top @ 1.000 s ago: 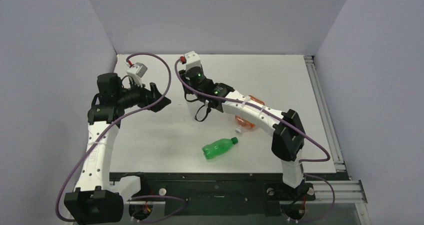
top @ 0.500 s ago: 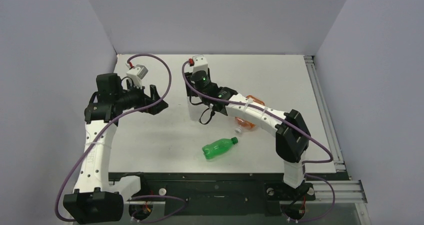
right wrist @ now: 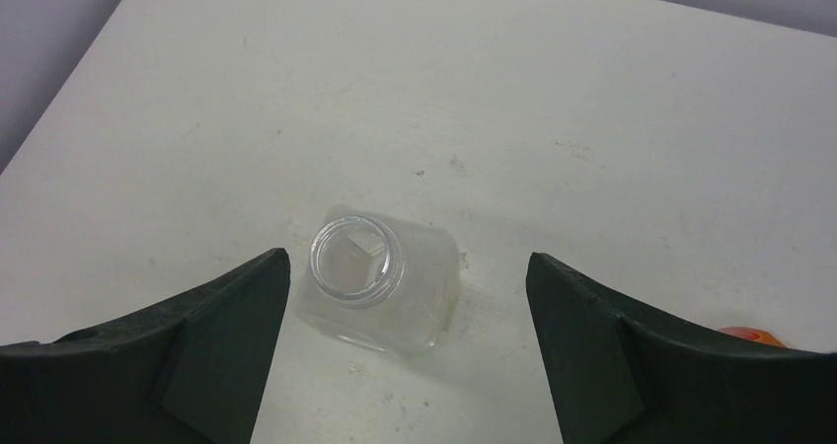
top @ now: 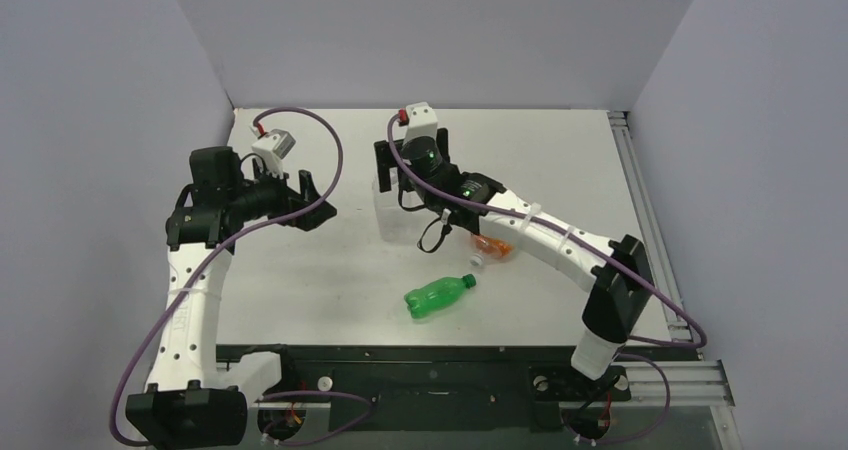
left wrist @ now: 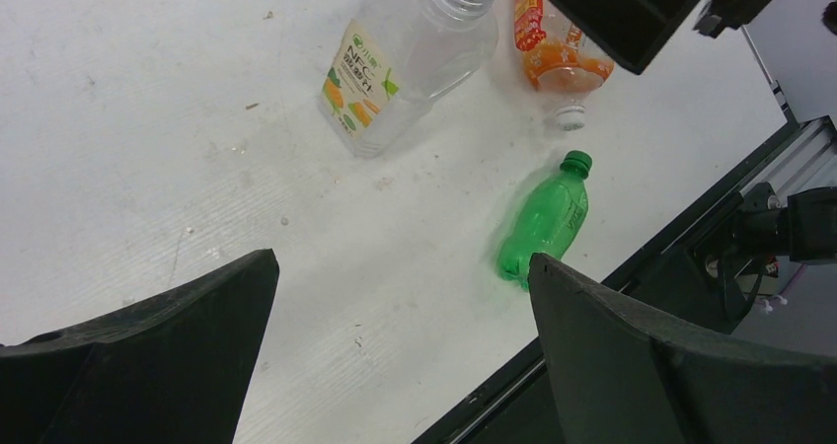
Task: Unscrew the bottle caps
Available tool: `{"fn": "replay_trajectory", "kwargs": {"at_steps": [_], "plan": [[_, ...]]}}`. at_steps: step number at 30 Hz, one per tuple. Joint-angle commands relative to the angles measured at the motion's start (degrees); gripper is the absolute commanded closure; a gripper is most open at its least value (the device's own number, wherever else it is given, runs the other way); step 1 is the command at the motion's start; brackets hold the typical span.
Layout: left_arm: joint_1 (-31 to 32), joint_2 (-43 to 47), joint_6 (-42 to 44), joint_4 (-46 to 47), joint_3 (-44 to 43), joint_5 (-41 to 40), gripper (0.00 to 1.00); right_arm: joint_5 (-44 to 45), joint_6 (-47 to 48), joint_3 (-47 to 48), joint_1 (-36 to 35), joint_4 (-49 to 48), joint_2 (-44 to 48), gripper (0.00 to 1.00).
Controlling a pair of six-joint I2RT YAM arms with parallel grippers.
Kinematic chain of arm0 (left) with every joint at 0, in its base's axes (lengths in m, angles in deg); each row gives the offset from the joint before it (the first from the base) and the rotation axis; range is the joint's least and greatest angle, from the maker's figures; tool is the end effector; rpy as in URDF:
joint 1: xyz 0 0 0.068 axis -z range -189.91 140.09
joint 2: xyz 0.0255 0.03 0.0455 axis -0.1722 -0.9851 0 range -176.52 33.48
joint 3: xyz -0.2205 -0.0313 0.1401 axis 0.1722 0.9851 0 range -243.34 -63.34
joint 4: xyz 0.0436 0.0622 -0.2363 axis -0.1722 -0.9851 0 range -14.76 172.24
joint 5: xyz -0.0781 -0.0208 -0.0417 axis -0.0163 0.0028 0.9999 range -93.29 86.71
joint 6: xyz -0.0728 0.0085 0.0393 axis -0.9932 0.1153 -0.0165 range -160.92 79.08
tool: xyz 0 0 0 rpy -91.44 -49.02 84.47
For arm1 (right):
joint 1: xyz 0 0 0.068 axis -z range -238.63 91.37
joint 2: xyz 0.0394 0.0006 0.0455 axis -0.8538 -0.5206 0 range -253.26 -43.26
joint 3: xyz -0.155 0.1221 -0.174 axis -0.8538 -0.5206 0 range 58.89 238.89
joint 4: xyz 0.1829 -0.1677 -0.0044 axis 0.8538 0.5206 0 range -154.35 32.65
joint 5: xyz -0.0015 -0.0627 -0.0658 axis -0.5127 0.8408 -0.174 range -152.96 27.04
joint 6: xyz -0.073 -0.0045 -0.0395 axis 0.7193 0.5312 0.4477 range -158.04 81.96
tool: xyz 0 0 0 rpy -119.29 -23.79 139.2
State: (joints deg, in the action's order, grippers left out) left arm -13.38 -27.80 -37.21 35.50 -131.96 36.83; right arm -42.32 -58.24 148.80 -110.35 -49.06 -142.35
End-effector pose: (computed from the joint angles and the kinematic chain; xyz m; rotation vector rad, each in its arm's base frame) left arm 0.2217 -0.0335 0.3430 0.3720 2.1276 -0.7129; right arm 0.2843 0.3191 0.3279 -0.3150 1.9725 0.4574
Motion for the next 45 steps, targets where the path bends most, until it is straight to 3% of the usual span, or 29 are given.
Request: {"fn": "replay_trajectory", "kwargs": {"at_steps": [1, 7, 9, 13, 18, 21, 26, 33, 38, 45], "plan": [[-0.1, 0.7, 0.4, 0.7, -3.6, 1.8, 0.03, 3.5, -0.3, 1.0, 0.4, 3.4, 5.8, 0.15], [2.7, -3.1, 7.8, -10.2, -8.5, 1.2, 0.04, 10.4, -13.5, -3.2, 1.0, 15.4, 17.1, 0.16], [6.6, -3.8, 9.5, -11.9, -8.2, -1.1, 0.04, 11.2, -20.8, -8.8, 0.2, 18.6, 22.7, 0.17], [15.2, -1.1, 10.1, -10.9, -4.9, -6.8, 0.04, 9.2, -34.2, -29.9, -0.9, 17.2, 37.4, 0.18], [18.5, -0.9, 10.9, -13.0, -4.3, -8.7, 0.03, 8.6, -47.2, -39.8, -1.8, 22.6, 45.6, 0.17], [19.3, -0.4, 11.6, -13.7, -3.6, -9.2, 0.03, 7.5, -50.6, -41.6, -2.0, 25.4, 44.4, 0.16], [21.0, 0.5, 12.2, -13.8, -2.9, -10.8, 0.03, 2.8, -54.4, -43.4, -2.0, 22.2, 38.8, 0.15], [24.3, 2.4, 15.8, -15.2, -1.4, -14.6, 0.03, -1.1, -60.2, -39.8, -3.3, 21.2, 28.6, 0.15], [27.9, -0.1, 17.7, -20.8, -6.1, -14.4, 0.03, -2.1, -67.0, -40.3, -4.9, 19.2, 23.5, 0.14], [29.6, 0.9, 17.5, -20.4, -6.7, -15.4, 0.03, -5.2, -71.0, -41.3, -5.0, 13.3, 14.8, 0.14]]}}
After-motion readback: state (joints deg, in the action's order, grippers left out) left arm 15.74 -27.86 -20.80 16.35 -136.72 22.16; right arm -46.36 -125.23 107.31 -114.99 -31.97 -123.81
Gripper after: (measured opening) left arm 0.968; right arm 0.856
